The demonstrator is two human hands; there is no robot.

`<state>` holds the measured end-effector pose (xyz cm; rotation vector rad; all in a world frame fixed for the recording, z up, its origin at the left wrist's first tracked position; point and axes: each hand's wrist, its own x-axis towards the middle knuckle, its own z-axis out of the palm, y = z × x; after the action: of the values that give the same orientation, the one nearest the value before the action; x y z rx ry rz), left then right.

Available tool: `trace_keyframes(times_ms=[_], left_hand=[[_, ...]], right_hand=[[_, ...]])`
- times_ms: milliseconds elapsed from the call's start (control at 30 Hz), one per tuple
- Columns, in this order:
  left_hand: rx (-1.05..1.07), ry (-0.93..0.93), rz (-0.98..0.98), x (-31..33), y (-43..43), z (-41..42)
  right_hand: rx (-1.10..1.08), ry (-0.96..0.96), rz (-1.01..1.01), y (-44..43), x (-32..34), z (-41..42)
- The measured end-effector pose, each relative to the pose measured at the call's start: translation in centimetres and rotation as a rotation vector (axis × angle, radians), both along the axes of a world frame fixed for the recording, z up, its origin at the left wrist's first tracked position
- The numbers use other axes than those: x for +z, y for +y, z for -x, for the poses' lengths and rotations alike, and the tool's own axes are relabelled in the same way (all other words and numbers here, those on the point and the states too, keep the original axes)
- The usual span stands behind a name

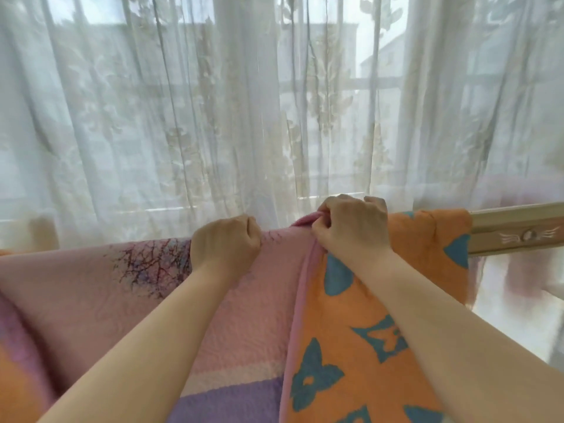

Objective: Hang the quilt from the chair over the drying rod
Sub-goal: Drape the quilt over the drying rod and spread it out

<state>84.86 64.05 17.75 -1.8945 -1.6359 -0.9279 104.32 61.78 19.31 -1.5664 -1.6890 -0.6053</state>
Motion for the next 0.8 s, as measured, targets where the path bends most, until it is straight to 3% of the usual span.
trace_keyframes(times_ms=[167, 300, 367, 500, 667, 800], left_hand=[[0.062, -0.032, 0.001, 0.1, -1.5, -0.6], [0.115, -0.03, -0.003, -0.2, -3.7, -2.4], [0.136, -0.07, 0.024, 0.0, -4.4, -3.8], [0.054, -0.124, 0.137, 1.3, -5.6, -9.5], [-0.225, -0.004, 0.101, 2.0, -6.8, -20.2], [-0.174, 0.092, -0.073, 0.3, -6.6, -23.3]], right_hand=[[-0.108, 0.05, 0.025, -1.8, 1.2, -8.6], [-0.098, 0.279, 0.289, -2.9, 2.5, -14.8], [-0.05, 0.296, 0.342, -3.2, 2.6, -16.1], [-0.02, 0.294, 0.345, -4.5, 2.7, -17.8], [-0.017, 0.318, 0.301, -5.8, 2.5, -18.8], [-0.011, 0.322, 0.236, -6.3, 1.7, -19.2]])
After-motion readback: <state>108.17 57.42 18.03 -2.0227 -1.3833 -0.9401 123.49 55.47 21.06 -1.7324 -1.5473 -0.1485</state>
